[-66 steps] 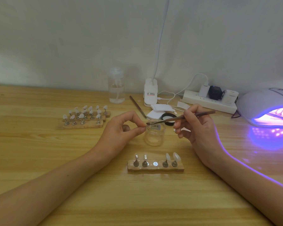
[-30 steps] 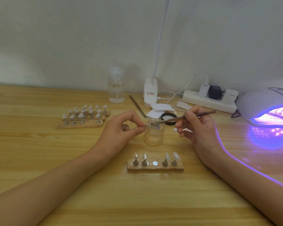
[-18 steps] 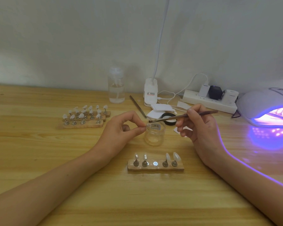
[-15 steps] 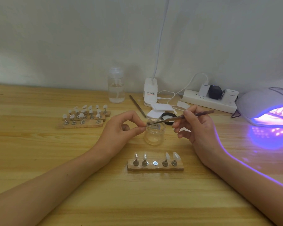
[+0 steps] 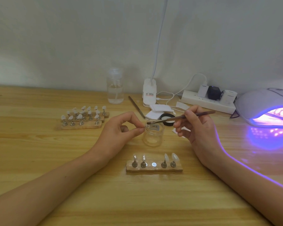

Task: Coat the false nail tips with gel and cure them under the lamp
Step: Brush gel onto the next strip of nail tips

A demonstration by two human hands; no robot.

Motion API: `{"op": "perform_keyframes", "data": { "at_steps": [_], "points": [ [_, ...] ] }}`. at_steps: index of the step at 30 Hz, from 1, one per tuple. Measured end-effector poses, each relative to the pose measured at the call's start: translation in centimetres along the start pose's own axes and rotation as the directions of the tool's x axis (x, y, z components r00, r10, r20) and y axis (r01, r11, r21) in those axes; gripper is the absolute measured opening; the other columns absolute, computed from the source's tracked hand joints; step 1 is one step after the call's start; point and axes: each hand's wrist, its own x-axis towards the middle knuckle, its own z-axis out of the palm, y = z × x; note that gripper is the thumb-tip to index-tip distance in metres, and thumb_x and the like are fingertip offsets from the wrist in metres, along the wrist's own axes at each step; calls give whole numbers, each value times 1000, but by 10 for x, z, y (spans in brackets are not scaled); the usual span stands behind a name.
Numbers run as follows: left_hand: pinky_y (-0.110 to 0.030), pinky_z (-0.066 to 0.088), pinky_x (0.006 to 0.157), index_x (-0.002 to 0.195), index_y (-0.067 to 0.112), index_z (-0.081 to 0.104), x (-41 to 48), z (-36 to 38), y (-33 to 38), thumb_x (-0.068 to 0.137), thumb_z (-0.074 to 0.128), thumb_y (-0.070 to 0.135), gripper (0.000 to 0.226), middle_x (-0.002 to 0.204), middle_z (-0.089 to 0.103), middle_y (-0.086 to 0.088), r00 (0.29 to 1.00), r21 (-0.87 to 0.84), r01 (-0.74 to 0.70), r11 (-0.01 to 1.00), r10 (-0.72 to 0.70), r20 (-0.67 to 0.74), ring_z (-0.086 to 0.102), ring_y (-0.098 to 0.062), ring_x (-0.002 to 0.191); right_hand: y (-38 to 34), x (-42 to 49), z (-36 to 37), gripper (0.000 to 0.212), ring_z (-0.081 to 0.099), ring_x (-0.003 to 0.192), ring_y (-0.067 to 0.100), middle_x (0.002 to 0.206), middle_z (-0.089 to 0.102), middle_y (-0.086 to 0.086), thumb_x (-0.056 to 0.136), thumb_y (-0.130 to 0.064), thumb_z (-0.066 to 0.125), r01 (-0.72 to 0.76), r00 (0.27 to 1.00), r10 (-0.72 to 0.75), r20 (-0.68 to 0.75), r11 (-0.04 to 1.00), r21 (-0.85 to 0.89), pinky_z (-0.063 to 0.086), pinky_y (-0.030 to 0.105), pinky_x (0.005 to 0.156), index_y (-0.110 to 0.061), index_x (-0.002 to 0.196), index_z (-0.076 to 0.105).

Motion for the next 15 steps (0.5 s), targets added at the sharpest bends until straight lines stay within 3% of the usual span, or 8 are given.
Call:
{"op": "perform_keyframes", "data": {
  "at_steps": [2, 6, 11, 15],
  "points": [
    [-11, 35, 51, 77, 21, 67, 0, 0, 0, 83, 76, 13, 13, 83, 69, 13, 1000, -3, 7, 1000, -7, 1, 35, -4, 47, 0, -1, 1, 17, 64, 61, 18, 71, 69, 9, 91, -29, 56, -7, 1000, 7, 19, 1000, -8, 51, 24, 52, -13, 86, 52],
    [-11, 35, 51, 76, 25, 67, 0, -1, 0, 83, 76, 13, 16, 82, 67, 17, 1000, 6, 7, 1000, -7, 1, 36, -4, 47, 2, 1, -2, 15, 63, 60, 16, 69, 69, 8, 100, -19, 51, -20, 999, 19, -48, 1000, -19, 51, 24, 52, -12, 86, 52],
    [-15, 37, 53, 77, 23, 67, 0, -1, 0, 83, 76, 14, 14, 87, 70, 9, 1000, 3, 13, 1000, -13, 0, 37, -6, 49, 0, -2, 1, 16, 64, 61, 17, 70, 69, 9, 94, -25, 54, -12, 1000, 13, 23, 1000, -15, 51, 24, 52, -11, 87, 51],
    [-14, 37, 53, 76, 22, 67, 0, 0, 1, 82, 76, 12, 15, 90, 70, 7, 1000, 3, 10, 1000, -10, -2, 36, -5, 47, 1, 0, -2, 18, 62, 59, 15, 68, 68, 8, 102, -16, 48, -21, 999, 20, -48, 1000, -12, 50, 24, 52, -12, 85, 51]
  ]
}}
